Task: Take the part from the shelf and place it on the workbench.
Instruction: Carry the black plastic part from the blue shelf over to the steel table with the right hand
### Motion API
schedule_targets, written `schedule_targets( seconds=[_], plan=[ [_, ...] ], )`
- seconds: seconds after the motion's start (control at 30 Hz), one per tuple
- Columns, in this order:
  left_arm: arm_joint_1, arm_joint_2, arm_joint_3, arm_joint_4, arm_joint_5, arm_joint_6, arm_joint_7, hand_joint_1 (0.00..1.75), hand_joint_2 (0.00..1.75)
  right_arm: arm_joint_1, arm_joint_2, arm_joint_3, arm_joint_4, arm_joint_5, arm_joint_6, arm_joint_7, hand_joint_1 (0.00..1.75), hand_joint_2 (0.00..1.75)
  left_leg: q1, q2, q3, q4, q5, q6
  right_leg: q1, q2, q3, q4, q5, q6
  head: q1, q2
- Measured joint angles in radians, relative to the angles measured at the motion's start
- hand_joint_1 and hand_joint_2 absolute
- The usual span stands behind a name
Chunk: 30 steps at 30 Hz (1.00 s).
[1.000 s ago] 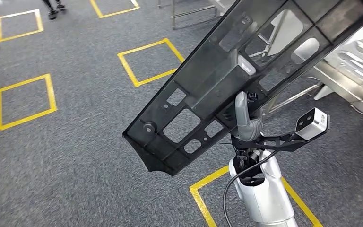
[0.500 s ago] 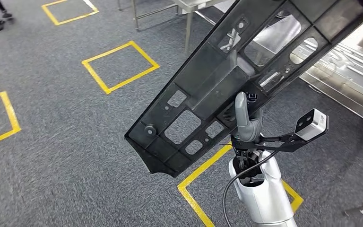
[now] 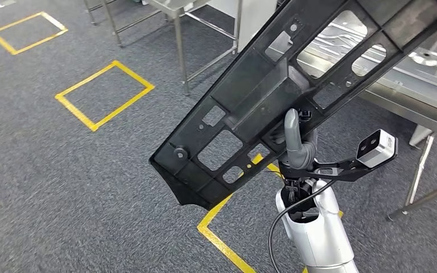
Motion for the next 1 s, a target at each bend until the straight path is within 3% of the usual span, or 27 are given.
schedule_targets(
  seconds=[0.03, 0.07, 0.1, 0.13, 0.2, 0.27, 0.33, 0.37, 0.43, 0.5, 0.57, 0.6, 0.63, 0.7, 0.77, 0.87, 0.93, 1.0],
  plan=[
    [0.003, 0.0, 0.0, 0.0, 0.0, 0.0, 0.0, 0.0, 1.75, 0.001, 0.001, 0.0, 0.001, 0.0, 0.001, 0.0, 1.75, 1.75, 0.0, -0.006, -0.033, 0.059, -0.017, -0.002, 0.0, 0.015, 0.0, 0.001, -0.001, -0.001, 0.0, 0.0],
    [0.006, 0.0, 0.0, 0.0, 0.001, 0.0, 0.0, 0.0, 1.75, 0.003, 0.001, 0.0, 0.002, 0.0, 0.002, 0.001, 1.75, 1.75, 0.001, -0.009, -0.054, 0.089, -0.017, -0.003, 0.001, 0.031, 0.0, 0.003, -0.001, -0.001, 0.0, 0.0],
    [0.007, 0.0, 0.0, 0.0, 0.001, 0.0, 0.0, 0.0, 1.75, 0.004, 0.0, 0.0, 0.002, 0.0, 0.003, 0.001, 1.75, 1.75, 0.002, -0.01, -0.057, 0.08, 0.005, -0.003, 0.0, 0.047, 0.001, 0.005, -0.002, 0.0, 0.0, 0.0],
    [0.006, 0.0, 0.0, 0.0, 0.001, 0.001, -0.001, 0.0, 1.75, 0.005, 0.001, 0.0, 0.003, 0.0, 0.004, 0.001, 1.75, 1.75, 0.003, -0.015, -0.042, 0.033, 0.042, -0.003, 0.0, 0.062, 0.001, 0.008, -0.004, 0.002, 0.0, 0.0],
    [0.005, 0.001, 0.0, 0.0, 0.001, 0.001, -0.001, 0.0, 1.75, 0.005, 0.001, 0.0, 0.003, 0.0, 0.005, 0.001, 1.75, 1.75, 0.009, -0.06, 0.011, -0.102, 0.111, -0.001, -0.002, 0.091, -0.001, 0.017, -0.01, 0.01, 0.0, 0.0],
    [0.005, 0.001, 0.0, 0.0, 0.001, 0.001, -0.002, 0.0, 1.75, 0.004, 0.001, 0.0, 0.002, 0.0, 0.006, 0.002, 1.75, 1.75, 0.013, -0.101, 0.041, -0.171, 0.129, 0.005, -0.005, 0.114, -0.009, 0.025, -0.012, 0.021, 0.0, 0.0],
    [0.003, 0.001, 0.0, 0.0, 0.0, 0.001, -0.002, 0.0, 1.75, 0.005, 0.002, 0.0, 0.002, 0.0, 0.006, 0.002, 1.75, 1.75, 0.011, -0.092, 0.045, -0.178, 0.128, 0.016, -0.01, 0.138, -0.017, 0.024, -0.008, 0.036, 0.0, 0.0],
    [0.002, 0.001, 0.0, 0.0, 0.0, 0.001, -0.002, 0.0, 1.75, 0.006, 0.001, 0.0, 0.002, 0.0, 0.007, 0.002, 1.75, 1.75, 0.011, -0.08, 0.047, -0.182, 0.13, 0.022, -0.01, 0.136, -0.02, 0.027, -0.01, 0.041, 0.0, 0.0],
    [0.0, 0.002, 0.0, 0.0, -0.001, 0.001, -0.003, 0.0, 1.75, 0.005, 0.001, -0.001, 0.001, -0.001, 0.007, 0.002, 1.75, 1.75, 0.012, -0.053, 0.052, -0.192, 0.134, 0.034, -0.008, 0.087, -0.046, 0.077, -0.04, 0.05, 0.0, 0.0],
    [0.002, 0.002, 0.0, 0.0, -0.001, 0.0, -0.004, 0.0, 1.75, 0.005, 0.001, -0.001, 0.001, -0.002, 0.007, 0.002, 1.75, 1.75, 0.008, -0.025, 0.054, -0.195, 0.133, 0.04, -0.007, 0.022, -0.108, 0.202, -0.1, 0.056, 0.001, 0.0],
    [0.005, 0.002, 0.0, 0.0, -0.002, -0.001, -0.004, 0.0, 1.75, 0.008, 0.0, -0.001, 0.002, -0.003, 0.007, 0.002, 1.75, 1.75, 0.005, 0.005, 0.055, -0.194, 0.129, 0.041, -0.01, 0.0, -0.162, 0.302, -0.13, 0.059, 0.0, 0.0],
    [0.005, 0.002, 0.0, 0.0, -0.002, 0.0, -0.003, 0.0, 1.75, 0.009, 0.0, -0.001, 0.002, -0.003, 0.008, 0.002, 1.75, 1.75, 0.005, 0.02, 0.056, -0.194, 0.127, 0.041, -0.011, -0.004, -0.162, 0.3, -0.119, 0.06, 0.0, 0.0],
    [0.004, 0.002, 0.0, 0.0, -0.003, 0.0, -0.002, 0.0, 1.75, 0.009, 0.0, -0.001, 0.002, -0.004, 0.008, 0.002, 1.75, 1.75, 0.004, 0.033, 0.059, -0.194, 0.125, 0.04, -0.011, -0.01, -0.14, 0.258, -0.091, 0.058, 0.0, 0.0],
    [0.002, 0.002, 0.0, 0.0, -0.005, 0.0, -0.001, 0.0, 1.75, 0.008, 0.0, -0.001, 0.002, -0.005, 0.008, 0.002, 1.75, 1.75, 0.002, 0.057, 0.067, -0.194, 0.118, 0.034, -0.005, -0.045, -0.061, 0.113, -0.029, 0.051, 0.0, 0.0],
    [0.001, 0.002, 0.0, 0.0, -0.005, 0.0, 0.0, 0.0, 1.75, 0.007, 0.0, -0.001, 0.002, -0.006, 0.009, 0.001, 1.75, 1.75, -0.001, 0.076, 0.075, -0.194, 0.111, 0.025, 0.005, -0.072, -0.014, 0.026, -0.007, 0.039, 0.0, 0.0],
    [-0.003, 0.002, 0.0, 0.0, -0.006, 0.0, 0.002, 0.0, 1.75, 0.007, -0.002, -0.004, 0.002, -0.007, 0.01, 0.0, 1.75, 1.75, -0.002, 0.098, 0.087, -0.197, 0.102, 0.009, 0.007, -0.045, -0.01, 0.013, -0.009, 0.023, 0.0, 0.0],
    [-0.007, 0.002, -0.001, 0.0, -0.007, 0.0, 0.002, 0.0, 1.75, 0.006, -0.002, -0.005, 0.002, -0.008, 0.011, 0.0, 1.75, 1.75, 0.001, 0.062, 0.077, -0.161, 0.076, -0.001, 0.0, -0.023, -0.002, 0.005, -0.005, 0.013, 0.0, 0.0],
    [-0.006, 0.002, -0.001, 0.0, -0.007, 0.0, 0.002, 0.0, 1.75, 0.005, -0.002, -0.006, 0.002, -0.009, 0.012, 0.0, 1.75, 1.75, 0.004, 0.009, 0.021, -0.045, 0.019, -0.006, -0.003, 0.0, 0.002, 0.002, -0.005, 0.005, 0.0, 0.0]
  ],
)
